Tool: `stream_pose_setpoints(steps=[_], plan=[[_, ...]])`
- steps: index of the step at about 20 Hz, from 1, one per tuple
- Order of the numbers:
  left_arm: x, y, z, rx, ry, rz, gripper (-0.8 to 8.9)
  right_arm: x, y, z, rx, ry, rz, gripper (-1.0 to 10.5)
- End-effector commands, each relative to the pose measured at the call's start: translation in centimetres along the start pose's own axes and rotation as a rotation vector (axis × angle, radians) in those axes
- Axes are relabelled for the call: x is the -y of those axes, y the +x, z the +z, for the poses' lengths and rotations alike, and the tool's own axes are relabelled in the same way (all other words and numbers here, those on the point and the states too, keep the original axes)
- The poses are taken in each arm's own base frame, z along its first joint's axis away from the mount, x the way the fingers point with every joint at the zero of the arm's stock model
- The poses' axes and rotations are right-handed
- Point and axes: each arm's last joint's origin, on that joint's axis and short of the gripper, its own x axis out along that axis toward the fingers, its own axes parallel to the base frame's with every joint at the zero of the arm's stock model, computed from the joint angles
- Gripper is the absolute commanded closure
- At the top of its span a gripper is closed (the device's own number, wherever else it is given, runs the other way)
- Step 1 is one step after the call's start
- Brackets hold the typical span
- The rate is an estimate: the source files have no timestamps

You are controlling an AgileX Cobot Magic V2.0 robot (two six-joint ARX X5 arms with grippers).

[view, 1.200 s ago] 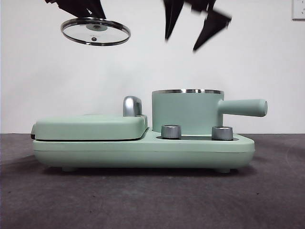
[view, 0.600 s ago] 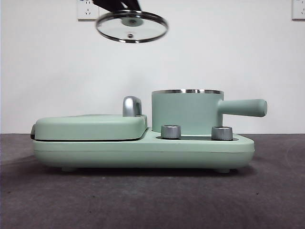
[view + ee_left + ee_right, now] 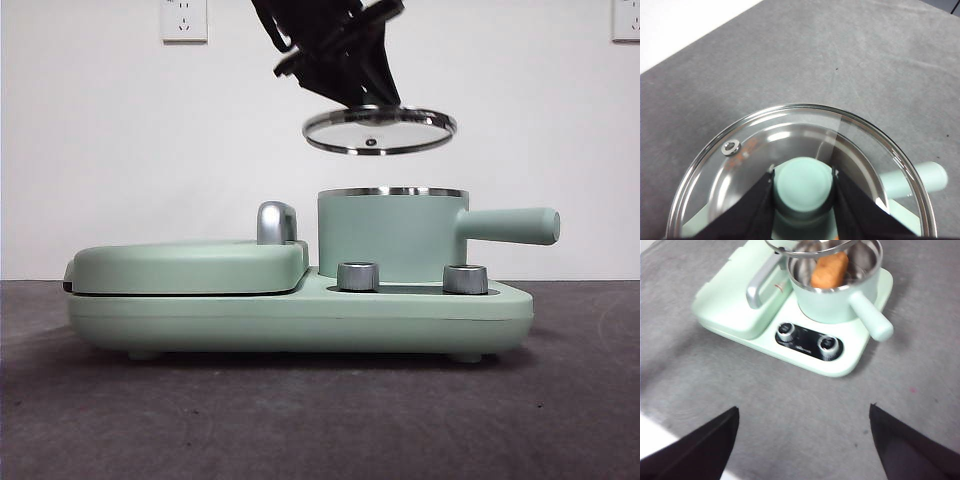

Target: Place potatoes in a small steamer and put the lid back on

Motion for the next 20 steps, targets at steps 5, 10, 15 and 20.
stream_pose_setpoints(steps=[5,10,15,20], plan=[[0.0,3.5,-0.4,0.032,0.036,-0.012,7.96,0.0,-1.0,-0.9,0.056,0.026,0.004,5.3],[-0.1,4.2,-0.9,0.018,0.032,-0.014,7.96,0.1,-1.0,-0.9,0.059,0.028,-0.006,5.3],[-0.1,4.6,-1.2,0.009,0.032,-0.015,7.96,0.1,-1.0,-0.9,0.06,0.028,-0.013,5.3],[-0.1,4.8,-1.3,0.005,0.03,-0.016,7.96,0.1,-1.0,-0.9,0.06,0.029,-0.014,5.3]])
